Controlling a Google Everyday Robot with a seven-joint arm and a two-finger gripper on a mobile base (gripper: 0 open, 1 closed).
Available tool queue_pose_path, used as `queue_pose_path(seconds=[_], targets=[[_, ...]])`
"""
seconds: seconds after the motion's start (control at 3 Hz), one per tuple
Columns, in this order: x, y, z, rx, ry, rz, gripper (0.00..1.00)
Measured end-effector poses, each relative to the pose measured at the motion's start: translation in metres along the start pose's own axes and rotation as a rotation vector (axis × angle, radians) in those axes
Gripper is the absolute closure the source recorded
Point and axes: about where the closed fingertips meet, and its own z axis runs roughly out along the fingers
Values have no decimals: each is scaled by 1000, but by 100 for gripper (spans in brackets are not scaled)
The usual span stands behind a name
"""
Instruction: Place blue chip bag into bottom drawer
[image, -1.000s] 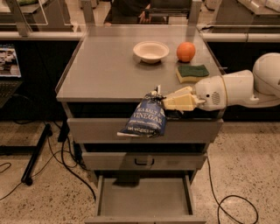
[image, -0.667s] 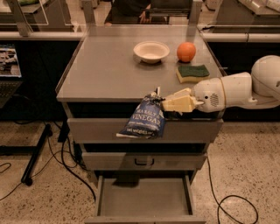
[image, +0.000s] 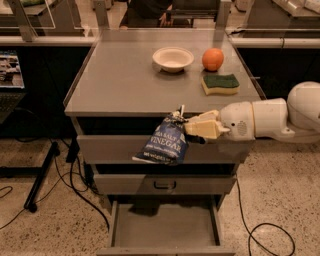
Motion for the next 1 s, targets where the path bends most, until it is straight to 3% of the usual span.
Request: queue_pose_path(seconds=[0.67, 1.0], targets=[[80, -37, 2, 192, -57, 100, 100], [115, -62, 2, 248, -66, 167, 100]])
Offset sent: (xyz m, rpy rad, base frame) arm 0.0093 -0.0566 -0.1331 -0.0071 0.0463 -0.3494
